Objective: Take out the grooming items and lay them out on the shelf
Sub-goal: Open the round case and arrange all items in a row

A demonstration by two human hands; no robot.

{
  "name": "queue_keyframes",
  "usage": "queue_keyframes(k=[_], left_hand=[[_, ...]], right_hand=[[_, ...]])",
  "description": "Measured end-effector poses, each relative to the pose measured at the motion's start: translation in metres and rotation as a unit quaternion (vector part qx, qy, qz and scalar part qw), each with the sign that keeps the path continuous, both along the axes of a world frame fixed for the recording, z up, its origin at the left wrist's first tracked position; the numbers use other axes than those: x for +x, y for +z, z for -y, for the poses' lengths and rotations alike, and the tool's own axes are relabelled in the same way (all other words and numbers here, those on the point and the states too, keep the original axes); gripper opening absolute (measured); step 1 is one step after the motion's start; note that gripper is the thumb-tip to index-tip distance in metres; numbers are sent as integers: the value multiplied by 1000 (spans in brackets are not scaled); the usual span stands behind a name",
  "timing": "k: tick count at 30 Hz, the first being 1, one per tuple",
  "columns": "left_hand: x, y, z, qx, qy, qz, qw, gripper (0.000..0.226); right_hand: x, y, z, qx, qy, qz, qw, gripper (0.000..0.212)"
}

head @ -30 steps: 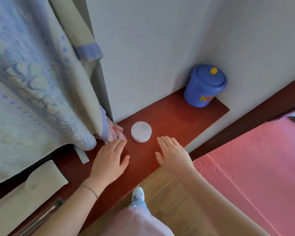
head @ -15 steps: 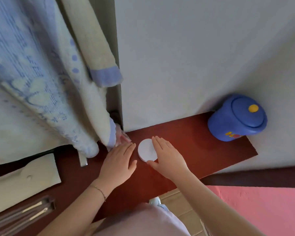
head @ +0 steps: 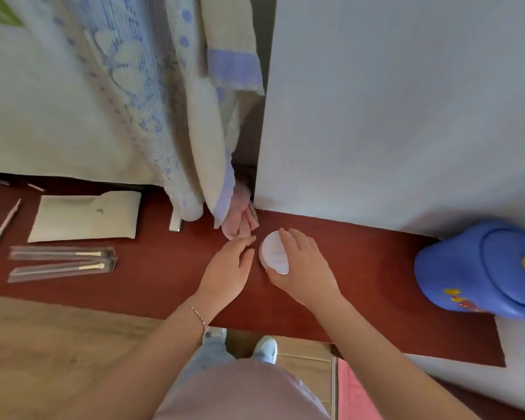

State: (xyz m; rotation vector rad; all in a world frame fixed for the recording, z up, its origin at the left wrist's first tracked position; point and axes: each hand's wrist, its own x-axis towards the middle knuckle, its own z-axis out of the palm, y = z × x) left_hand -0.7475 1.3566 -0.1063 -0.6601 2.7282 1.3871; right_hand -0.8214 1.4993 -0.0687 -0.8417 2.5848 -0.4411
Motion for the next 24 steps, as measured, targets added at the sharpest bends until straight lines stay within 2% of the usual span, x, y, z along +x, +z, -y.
queue_keyframes(k=[2, 3, 5, 6, 8, 9, 12, 17, 21, 24], left_hand=[[2, 9, -5, 150, 76, 23, 985, 27], [0, 16, -8, 255, 118, 34, 959, 23], [-1, 26, -11, 438, 185, 71, 877, 19], [1, 29, -11, 489, 196, 84, 846, 23], [6, 30, -11, 550, 189, 83, 809, 40], [9, 31, -11, 569, 179, 73, 799, 47], [18, 35, -11, 576, 148, 66, 801, 59], [26, 40, -8, 630, 147, 66, 760, 55], [30, 41, -3, 607, 123, 63, 783, 56], [32, 43, 0, 596, 106, 76, 792, 54]], right_hand=[[5, 11, -4, -53, 4, 1, 999, 73], [8, 16, -5, -76, 10, -2, 997, 73], [15, 21, -7, -113, 24, -5, 993, 73], [19, 22, -7, -128, 29, -3, 991, 73], [28, 22, -7, -148, 36, 9, 988, 74], [32, 22, -5, -154, 38, 15, 987, 74], [45, 18, -1, -174, 35, 11, 984, 72], [54, 19, 6, -212, 20, 10, 977, 70], [53, 25, 11, -184, 55, 12, 981, 76], [51, 29, 14, -178, 46, 34, 982, 76]])
